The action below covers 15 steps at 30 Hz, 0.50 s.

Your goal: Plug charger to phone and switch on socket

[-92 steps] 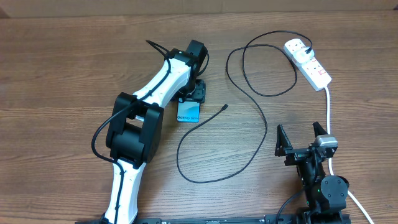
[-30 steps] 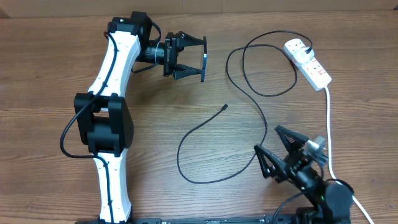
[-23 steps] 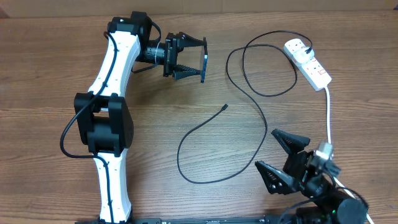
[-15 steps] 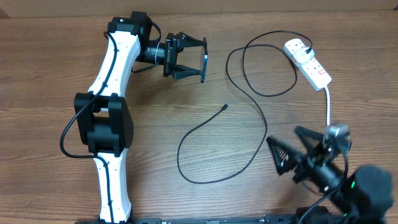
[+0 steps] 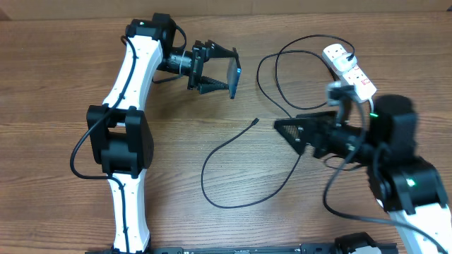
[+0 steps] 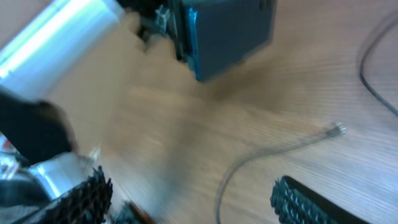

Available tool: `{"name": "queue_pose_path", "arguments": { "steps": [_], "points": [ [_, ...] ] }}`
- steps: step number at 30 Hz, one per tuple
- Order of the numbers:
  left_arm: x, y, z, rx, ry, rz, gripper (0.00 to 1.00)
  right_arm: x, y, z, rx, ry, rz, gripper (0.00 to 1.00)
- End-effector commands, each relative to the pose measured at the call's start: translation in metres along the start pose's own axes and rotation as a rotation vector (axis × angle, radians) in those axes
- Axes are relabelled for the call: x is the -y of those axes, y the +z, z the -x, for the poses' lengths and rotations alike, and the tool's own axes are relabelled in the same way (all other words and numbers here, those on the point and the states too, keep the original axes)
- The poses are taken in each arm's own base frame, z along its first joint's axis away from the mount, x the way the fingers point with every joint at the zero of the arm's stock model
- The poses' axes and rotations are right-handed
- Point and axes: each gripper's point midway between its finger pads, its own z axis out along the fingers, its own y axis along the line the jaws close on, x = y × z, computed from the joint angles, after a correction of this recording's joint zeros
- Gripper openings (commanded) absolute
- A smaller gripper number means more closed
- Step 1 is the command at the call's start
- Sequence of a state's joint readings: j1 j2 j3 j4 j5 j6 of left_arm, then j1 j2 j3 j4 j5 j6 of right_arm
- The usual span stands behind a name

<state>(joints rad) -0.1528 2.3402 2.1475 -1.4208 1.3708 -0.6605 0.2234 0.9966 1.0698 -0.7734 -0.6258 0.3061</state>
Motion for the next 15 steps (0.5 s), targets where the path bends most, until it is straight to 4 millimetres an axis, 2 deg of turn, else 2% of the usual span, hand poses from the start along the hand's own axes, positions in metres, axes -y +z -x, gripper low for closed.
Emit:
{"name": "queue_pose_path", "arguments": {
  "steps": [1,6,10,15],
  "points": [
    [-0.004,0.010,-0.001,0.036,0.011,0.077,0.68,0.013,0.009,0.022,0.061,0.009,-0.283,0.84],
    [-0.008,0.026,0.001,0.049,0.005,0.128,0.69,0.015,0.042,0.022,0.077,0.066,-0.530,0.79],
    [-0.006,0.035,0.000,0.044,-0.010,0.132,0.68,0.020,0.070,0.023,0.115,0.134,-0.587,0.79],
    [-0.007,0.037,-0.001,0.041,-0.024,0.136,0.67,0.026,0.090,0.031,0.147,0.148,-0.595,0.77]
  ]
}}
